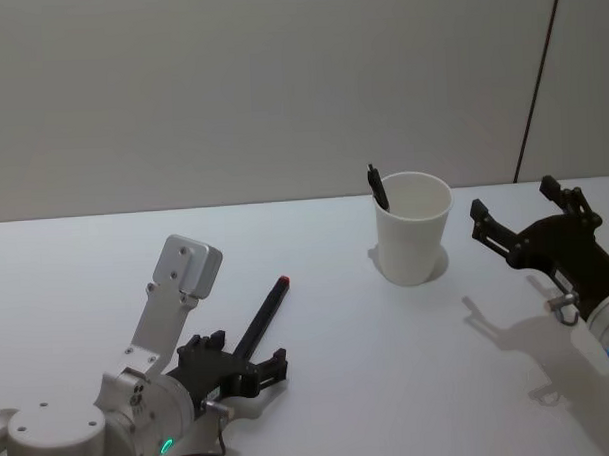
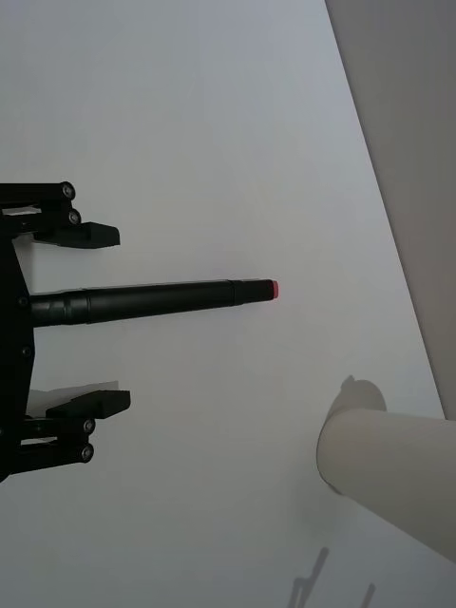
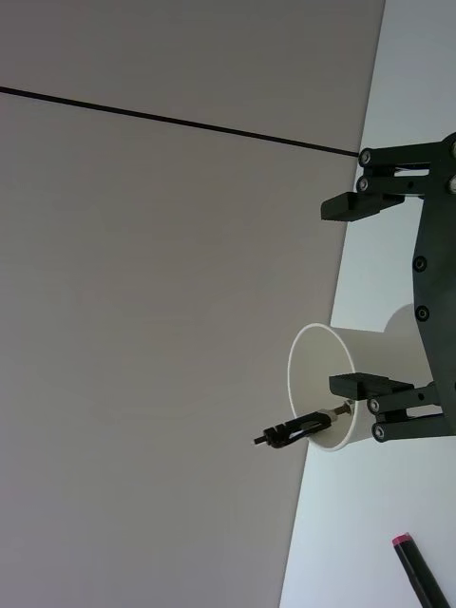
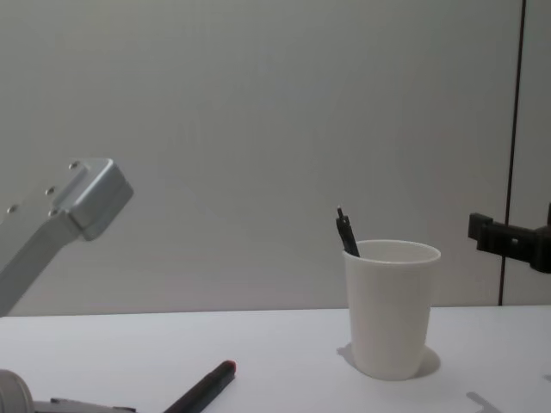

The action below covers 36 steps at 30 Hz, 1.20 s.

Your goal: Place the pen into the pen holder.

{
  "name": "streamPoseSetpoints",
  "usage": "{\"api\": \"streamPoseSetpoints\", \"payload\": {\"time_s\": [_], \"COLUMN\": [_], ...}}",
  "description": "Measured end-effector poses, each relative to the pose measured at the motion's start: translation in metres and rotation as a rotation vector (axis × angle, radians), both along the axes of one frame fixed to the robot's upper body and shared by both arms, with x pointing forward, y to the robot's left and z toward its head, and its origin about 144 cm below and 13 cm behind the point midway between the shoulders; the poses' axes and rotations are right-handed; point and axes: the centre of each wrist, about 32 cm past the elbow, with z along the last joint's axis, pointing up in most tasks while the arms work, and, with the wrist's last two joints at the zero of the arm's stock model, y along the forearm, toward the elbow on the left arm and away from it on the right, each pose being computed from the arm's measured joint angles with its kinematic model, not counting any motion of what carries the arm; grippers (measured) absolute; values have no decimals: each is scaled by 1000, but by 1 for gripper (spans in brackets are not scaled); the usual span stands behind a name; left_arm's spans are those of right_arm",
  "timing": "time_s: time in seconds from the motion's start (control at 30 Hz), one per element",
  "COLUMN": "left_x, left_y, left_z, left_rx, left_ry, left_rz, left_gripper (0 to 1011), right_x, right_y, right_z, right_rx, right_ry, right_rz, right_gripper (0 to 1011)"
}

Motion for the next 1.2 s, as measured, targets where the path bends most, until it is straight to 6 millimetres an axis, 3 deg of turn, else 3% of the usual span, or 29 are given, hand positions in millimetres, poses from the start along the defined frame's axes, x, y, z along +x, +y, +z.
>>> {"api": "streamPoseSetpoints", "payload": {"time_s": [0.2, 1.03, 1.2], "left_x": [0, 0, 0], "left_y": [0, 0, 0], "left_z": [0, -2, -3], "left_rx": [-3, -24, -30], "left_ry": [3, 1, -3], "left_rz": [-1, 6, 12], "left_gripper": [782, 615, 480], "right_x": [0, 0, 0], "right_y": [0, 0, 0], "right_z": [0, 0, 0], "right_rx": [0, 0, 0], "right_ry": [0, 0, 0], "right_rz": [0, 0, 0], "right_gripper": [1001, 1001, 1001]}}
